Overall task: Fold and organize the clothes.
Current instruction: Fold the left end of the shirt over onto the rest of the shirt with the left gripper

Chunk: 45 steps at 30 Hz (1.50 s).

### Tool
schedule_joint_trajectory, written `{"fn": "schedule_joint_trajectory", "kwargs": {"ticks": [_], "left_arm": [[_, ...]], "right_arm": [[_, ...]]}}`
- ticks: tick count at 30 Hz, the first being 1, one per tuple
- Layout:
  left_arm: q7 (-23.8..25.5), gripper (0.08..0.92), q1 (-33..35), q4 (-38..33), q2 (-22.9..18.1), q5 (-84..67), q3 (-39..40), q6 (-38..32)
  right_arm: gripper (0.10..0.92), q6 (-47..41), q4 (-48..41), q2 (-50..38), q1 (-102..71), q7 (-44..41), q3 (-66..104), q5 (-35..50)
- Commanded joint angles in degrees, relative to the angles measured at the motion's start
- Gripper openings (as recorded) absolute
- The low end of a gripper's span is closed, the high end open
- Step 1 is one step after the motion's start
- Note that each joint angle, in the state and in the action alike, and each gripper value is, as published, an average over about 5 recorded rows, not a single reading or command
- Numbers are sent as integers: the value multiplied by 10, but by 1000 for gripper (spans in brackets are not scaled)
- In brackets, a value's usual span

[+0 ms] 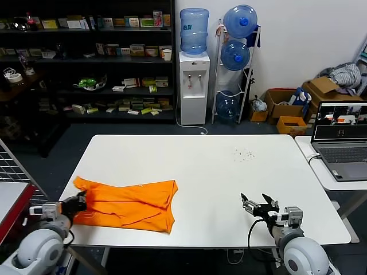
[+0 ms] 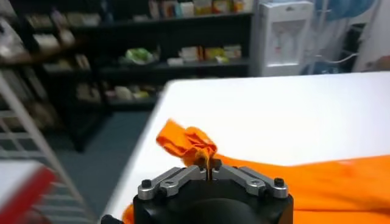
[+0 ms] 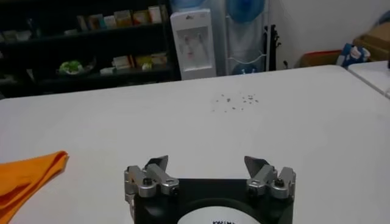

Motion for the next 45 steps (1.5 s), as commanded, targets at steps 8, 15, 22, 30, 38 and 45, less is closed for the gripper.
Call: {"fn": "schedule_joint_trajectory", "kwargs": {"ticks": [8,15,22,30,38,45], "left_arm": [[-100,106,-202,-57,-177,-125,218,62],[-111,106,-208,-56,-190,-117,236,63],[-117,106,-194,-60,-188,-109,240,63],[-104,107,-190,-54,-191,-94,242,69],[-113,283,-186,-72,-194,-122,217,72],[-72,483,-146,-75,-99,-118,144,74]], "right_arm": [[823,-3,3,27,-43,13,27,-15],[823,-2,-5,26,-34,13,21,-12],[823,-2,-12,23,-26,12,14,-9],[823,-1,-12,23,-26,11,13,-9],[823,-1,-12,22,-28,11,14,-9],[823,1,-13,17,-25,5,14,-7]]}}
